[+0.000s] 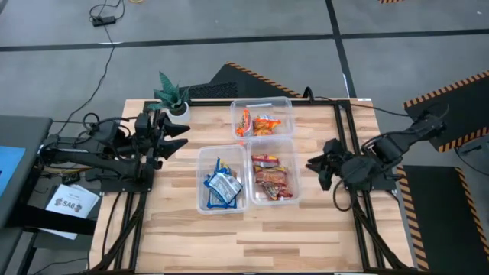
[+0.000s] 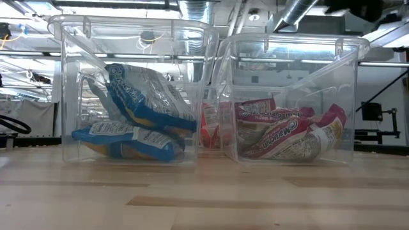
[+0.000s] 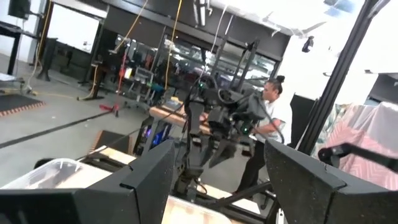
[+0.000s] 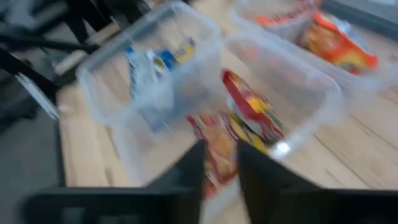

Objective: Sort Maruchan noodles
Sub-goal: Return to Home Position

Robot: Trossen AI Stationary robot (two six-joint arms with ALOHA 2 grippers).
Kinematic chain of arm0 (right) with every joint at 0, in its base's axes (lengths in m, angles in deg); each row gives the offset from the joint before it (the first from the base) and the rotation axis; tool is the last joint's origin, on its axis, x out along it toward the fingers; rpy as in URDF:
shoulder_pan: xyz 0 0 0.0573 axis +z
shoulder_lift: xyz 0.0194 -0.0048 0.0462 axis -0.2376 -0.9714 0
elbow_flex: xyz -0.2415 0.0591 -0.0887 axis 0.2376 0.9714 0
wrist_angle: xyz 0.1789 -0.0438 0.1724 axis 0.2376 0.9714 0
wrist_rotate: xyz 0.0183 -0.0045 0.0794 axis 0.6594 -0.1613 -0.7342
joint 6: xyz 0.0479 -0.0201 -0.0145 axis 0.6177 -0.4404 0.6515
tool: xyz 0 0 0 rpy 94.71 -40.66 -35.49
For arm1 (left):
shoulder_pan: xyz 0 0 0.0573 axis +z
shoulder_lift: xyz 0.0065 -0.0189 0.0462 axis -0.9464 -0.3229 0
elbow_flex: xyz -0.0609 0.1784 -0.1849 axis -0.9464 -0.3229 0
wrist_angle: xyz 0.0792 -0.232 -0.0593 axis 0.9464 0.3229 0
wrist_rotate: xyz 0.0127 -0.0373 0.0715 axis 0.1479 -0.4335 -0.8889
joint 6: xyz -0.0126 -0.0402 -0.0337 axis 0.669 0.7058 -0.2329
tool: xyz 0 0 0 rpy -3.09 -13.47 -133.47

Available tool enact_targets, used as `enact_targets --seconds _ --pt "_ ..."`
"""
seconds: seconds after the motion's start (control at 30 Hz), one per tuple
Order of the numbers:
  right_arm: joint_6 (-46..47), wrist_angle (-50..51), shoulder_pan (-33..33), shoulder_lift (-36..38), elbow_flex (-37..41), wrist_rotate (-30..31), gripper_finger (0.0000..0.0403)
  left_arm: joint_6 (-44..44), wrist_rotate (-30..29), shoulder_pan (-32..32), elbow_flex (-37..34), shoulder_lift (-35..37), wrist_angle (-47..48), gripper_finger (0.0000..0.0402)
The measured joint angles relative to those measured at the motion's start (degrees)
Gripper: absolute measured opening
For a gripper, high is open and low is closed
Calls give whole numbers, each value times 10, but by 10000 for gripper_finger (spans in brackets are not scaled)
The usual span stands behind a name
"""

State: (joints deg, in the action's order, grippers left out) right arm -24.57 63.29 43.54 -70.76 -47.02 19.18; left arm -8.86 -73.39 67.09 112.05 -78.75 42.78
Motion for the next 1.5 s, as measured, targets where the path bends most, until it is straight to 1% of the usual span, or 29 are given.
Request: enact_targets --seconds 0.1,0.13,0.17,0.3,0.43,0.5,0.57,0.7,0.87,0.93,0.97,1.07,1.2,1.37,1.5 --pt "-39 -52 -13 3 0 -2 33 -5 2 0 0 14 23 235" --pt "-57 -75 -20 3 0 -6 19 -5 4 0 0 18 30 235" --pt "-73 -102 -28 3 0 -12 16 -6 7 0 0 24 39 235" --pt "-118 -177 -60 1 -1 -38 9 -12 16 0 0 51 94 235" --pt "-139 -203 -82 1 -1 -55 6 -12 17 0 -1 70 145 235" --pt "-141 -201 -87 2 -1 -55 7 -13 29 0 -12 80 140 232" --pt "-141 -202 -91 3 -1 -56 7 -16 36 0 -29 93 125 220" --pt "-141 -201 -90 3 -1 -57 7 -15 36 0 -71 120 77 167" --pt "-141 -204 -91 3 -1 -57 7 -18 33 0 -79 143 53 67" --pt "-141 -204 -90 3 -1 -57 7 -33 44 0 -79 152 41 22" --pt "-141 -204 -90 3 -1 -57 7 -38 48 0 -79 157 40 12" --pt "-141 -204 -90 3 -1 -57 7 -49 51 0 -79 171 48 3" --pt "-141 -204 -91 3 -1 -57 7 -51 51 0 -79 182 57 0" --pt "-141 -209 -91 17 -1 -73 7 -47 51 0 -79 182 73 0" --pt "-166 -228 -91 38 0 -74 7 -42 52 0 -79 177 85 0"
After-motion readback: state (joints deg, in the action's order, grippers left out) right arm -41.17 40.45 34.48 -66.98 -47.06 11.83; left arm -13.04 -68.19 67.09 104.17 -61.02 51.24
